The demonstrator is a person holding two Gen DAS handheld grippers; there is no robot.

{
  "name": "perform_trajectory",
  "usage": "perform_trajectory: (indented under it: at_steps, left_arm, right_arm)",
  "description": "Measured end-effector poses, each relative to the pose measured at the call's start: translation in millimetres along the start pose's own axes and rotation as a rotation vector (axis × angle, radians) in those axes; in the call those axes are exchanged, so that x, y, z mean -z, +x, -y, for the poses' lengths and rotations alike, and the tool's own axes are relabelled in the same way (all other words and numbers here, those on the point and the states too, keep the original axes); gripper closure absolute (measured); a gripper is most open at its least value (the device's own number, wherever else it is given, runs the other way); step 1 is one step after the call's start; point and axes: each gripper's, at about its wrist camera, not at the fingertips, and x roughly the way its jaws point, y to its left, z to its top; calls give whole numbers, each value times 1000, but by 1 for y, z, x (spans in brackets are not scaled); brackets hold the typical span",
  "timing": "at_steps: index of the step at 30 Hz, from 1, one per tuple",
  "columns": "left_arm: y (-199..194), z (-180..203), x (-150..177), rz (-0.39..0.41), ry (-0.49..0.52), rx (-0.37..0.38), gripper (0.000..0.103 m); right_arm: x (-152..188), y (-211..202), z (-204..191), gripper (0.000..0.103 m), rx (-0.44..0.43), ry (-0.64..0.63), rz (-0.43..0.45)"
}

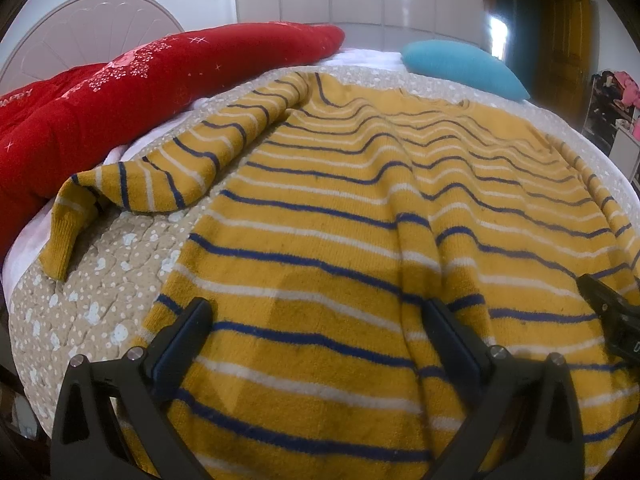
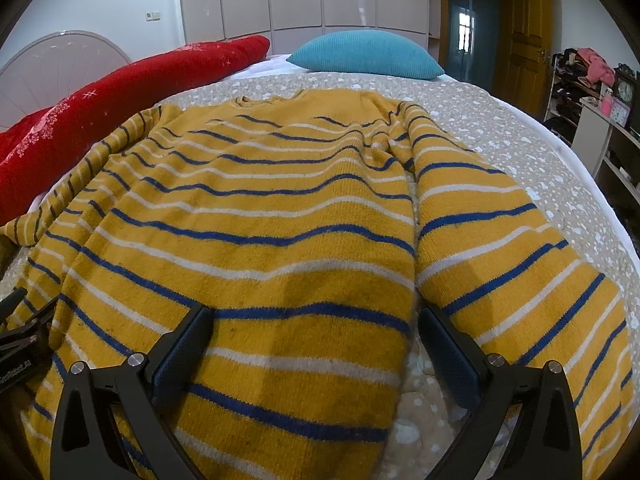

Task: Fold small clothes

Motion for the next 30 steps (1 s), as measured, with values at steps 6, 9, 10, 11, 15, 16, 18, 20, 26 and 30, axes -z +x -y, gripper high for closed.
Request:
perform_trajectory:
  at_steps: [6,9,10,11,15,16,18,20,26,30]
  left_arm:
    - [1,0,0,-16,-24,24,0]
    - [2,0,0,-25,-21,24,0]
    - [2,0,0,-26,-24,26,0]
    - [2,1,0,-27,-24,24,0]
    - [2,1,1,-27,-33,31,0]
    - [2,0,0,-26,-35,33,0]
    - [2,1,0,-19,-38,38,0]
    - [1,0,0,-16,-40,41,0]
    - [0,1,1,-2,-29,40,0]
    - [-3,0,3,11,-39,57,0]
  right_arm:
    - [2,-1,1,0,-4,1,5]
    - [1,-1,0,0,0,-1,-1]
    - [1,-1,0,0,0,0,-1]
    - [1,-1,1,0,0,1,0]
    - [2,0,0,0,-4,7,0]
    - [2,-1,0,0,-6,10,1]
    - [2,-1,1,0,-14,19,3]
    - [3,-3,1,0,-18,27,4]
    - [-7,-18,8,17,-59,42,-55]
    - [-17,-78,54,24,-173,168,36]
